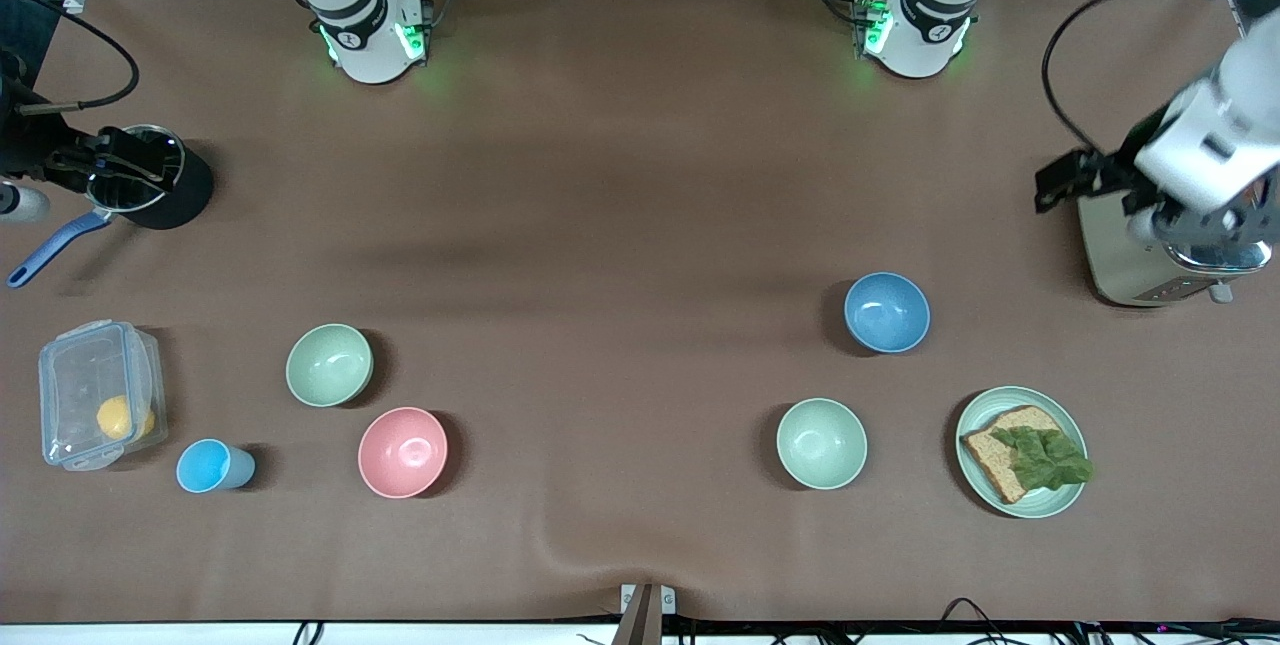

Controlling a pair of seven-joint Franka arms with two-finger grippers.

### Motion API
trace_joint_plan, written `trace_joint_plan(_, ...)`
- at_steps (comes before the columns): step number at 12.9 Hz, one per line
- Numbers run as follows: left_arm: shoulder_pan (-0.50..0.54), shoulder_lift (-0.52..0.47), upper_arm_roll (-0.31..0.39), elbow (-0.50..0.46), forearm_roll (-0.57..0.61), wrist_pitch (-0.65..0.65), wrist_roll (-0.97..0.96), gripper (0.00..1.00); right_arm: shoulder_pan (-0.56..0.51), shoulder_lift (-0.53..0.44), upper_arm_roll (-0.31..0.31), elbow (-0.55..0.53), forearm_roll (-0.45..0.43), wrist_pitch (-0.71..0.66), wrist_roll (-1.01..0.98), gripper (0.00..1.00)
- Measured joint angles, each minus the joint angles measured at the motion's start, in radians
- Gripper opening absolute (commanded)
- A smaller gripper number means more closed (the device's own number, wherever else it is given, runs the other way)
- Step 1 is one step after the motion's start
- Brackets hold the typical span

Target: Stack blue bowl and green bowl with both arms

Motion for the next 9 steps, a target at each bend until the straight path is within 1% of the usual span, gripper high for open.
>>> trace_joint_plan(2, 0.008, 0.091, 0.001, -0.004, 0.000, 0.058, -0.002, 1.00, -0.008, 0.001, -0.004, 0.000, 0.000, 0.025, 0.003, 1.00)
trace_joint_plan(3, 0.008, 0.134, -0.001, -0.020, 0.000, 0.111, -0.022, 1.00, -0.011, 0.006, -0.008, -0.003, 0.000, 0.043, 0.002, 1.00)
trace_joint_plan(4, 0.003, 0.165, -0.008, -0.057, 0.000, 0.191, -0.060, 1.00, -0.011, 0.019, -0.011, -0.008, 0.000, 0.056, 0.002, 1.00)
trace_joint_plan(5, -0.016, 0.184, -0.013, -0.117, 0.000, 0.294, -0.100, 1.00, -0.011, 0.047, -0.012, -0.015, 0.001, 0.077, 0.002, 1.00)
trace_joint_plan(7, -0.070, 0.201, -0.020, -0.268, 0.003, 0.506, -0.162, 1.00, -0.011, 0.155, -0.010, -0.031, 0.009, 0.177, 0.002, 1.00)
trace_joint_plan(9, -0.090, 0.212, -0.022, -0.403, 0.004, 0.672, -0.171, 1.00, -0.011, 0.312, -0.009, -0.038, 0.047, 0.307, 0.002, 1.00)
